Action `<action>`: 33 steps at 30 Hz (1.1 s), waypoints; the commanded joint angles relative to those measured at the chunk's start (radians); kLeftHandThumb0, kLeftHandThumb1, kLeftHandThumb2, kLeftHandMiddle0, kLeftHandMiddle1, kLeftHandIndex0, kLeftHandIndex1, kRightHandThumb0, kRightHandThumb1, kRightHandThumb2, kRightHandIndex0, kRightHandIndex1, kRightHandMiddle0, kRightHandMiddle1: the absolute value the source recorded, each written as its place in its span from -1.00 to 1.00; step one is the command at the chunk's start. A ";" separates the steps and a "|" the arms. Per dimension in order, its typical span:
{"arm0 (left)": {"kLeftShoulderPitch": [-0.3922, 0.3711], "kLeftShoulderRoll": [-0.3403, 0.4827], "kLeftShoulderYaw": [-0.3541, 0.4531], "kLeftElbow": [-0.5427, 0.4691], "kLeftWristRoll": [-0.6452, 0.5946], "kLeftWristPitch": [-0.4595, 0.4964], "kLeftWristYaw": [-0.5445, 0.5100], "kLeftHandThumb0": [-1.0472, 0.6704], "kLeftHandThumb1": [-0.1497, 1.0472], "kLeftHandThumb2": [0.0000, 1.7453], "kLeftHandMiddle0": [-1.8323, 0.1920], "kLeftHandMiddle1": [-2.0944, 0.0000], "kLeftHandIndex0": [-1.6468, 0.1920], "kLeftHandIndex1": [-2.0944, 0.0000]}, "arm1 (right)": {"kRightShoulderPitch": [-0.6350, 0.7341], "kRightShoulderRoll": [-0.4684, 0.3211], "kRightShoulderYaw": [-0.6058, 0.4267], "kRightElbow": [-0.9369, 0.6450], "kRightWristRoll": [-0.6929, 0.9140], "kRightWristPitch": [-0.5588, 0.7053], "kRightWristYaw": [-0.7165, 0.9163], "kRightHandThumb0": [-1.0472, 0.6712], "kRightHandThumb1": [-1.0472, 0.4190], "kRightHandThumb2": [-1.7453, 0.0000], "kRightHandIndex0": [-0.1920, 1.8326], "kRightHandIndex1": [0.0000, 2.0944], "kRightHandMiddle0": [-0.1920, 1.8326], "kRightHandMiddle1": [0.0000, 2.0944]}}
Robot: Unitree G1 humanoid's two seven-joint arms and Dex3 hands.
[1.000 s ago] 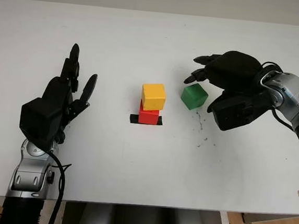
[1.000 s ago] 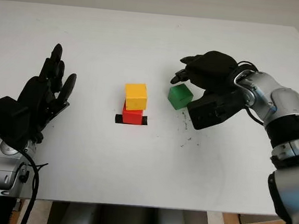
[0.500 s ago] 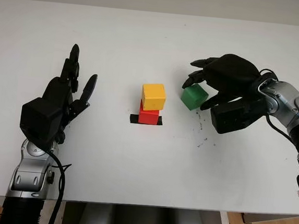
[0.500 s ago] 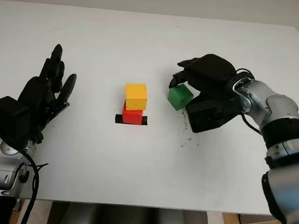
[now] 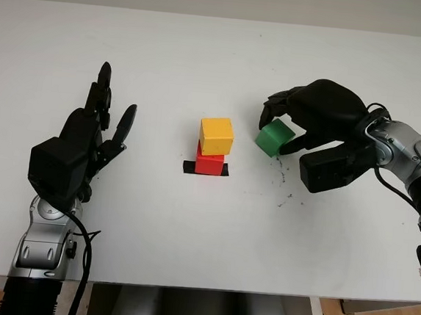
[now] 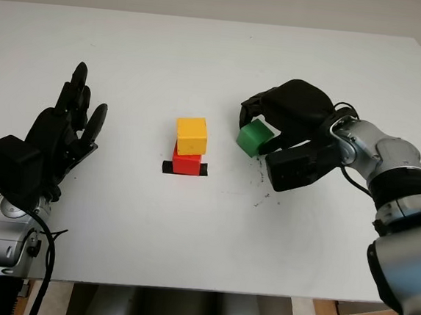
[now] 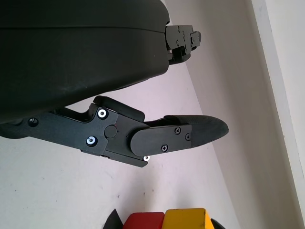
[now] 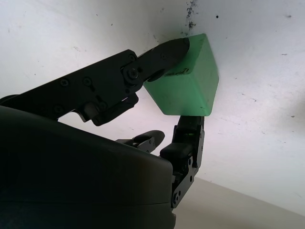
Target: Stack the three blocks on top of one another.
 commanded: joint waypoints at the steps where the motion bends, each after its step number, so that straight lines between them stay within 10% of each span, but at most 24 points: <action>1: 0.001 0.001 -0.004 -0.020 0.008 0.004 0.002 -0.56 1.00 -0.42 0.94 0.95 0.92 0.95 | -0.011 -0.006 -0.002 0.003 0.009 -0.009 0.004 -0.17 -0.80 0.94 -0.32 -0.95 -0.26 0.04; 33: 0.004 0.003 -0.003 -0.022 0.001 0.002 -0.003 -0.58 1.00 -0.42 0.95 0.95 0.93 0.95 | 0.203 0.191 -0.447 -0.516 0.730 0.447 0.442 -0.30 -0.89 0.94 -0.40 -0.97 -0.54 0.61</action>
